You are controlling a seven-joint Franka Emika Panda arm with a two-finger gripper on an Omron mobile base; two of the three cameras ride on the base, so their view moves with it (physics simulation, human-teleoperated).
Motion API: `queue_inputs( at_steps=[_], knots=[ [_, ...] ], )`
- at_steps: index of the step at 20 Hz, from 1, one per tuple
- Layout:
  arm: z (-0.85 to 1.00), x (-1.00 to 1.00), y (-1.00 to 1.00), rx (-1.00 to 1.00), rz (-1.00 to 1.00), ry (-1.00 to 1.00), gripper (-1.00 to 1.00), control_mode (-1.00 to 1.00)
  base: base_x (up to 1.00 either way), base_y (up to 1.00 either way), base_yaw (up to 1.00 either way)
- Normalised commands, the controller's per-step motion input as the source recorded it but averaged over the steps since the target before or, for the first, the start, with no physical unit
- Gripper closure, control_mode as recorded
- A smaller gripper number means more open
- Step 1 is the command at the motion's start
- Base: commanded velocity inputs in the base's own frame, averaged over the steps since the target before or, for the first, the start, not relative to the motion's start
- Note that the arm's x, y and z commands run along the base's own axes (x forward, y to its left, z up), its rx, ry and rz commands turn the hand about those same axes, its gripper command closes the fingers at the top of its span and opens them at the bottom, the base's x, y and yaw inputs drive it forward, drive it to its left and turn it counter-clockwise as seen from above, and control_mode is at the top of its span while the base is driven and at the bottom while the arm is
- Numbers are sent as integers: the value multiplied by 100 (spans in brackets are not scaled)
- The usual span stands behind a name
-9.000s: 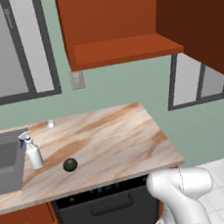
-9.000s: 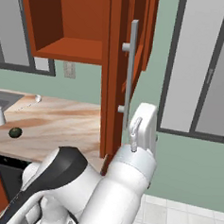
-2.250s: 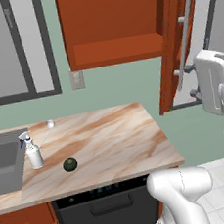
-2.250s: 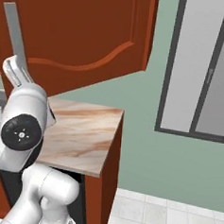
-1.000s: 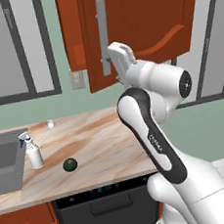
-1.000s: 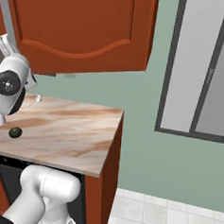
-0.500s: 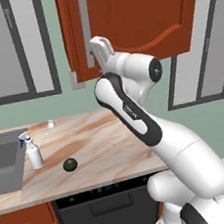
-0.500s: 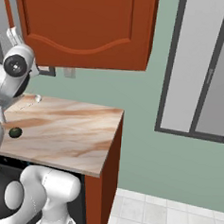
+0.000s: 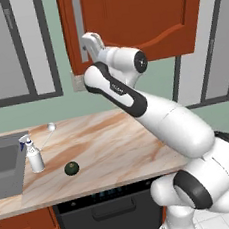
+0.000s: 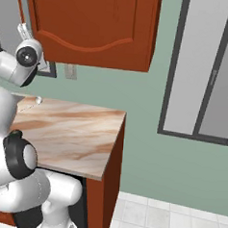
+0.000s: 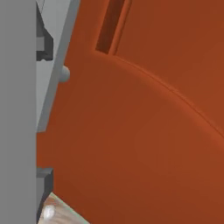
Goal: Open the cabinet. Pick the spray and place it next to the sink. Then close the cabinet.
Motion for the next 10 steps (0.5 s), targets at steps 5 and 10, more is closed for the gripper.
queue_inputs(
  at_steps=[5, 10],
  knots=[
    [0, 65, 6, 0, -1, 0, -100, -100, 0, 0, 0],
    [-3, 65, 3, 0, -4, 0, -100, -100, 0, 0, 0]
  ],
)
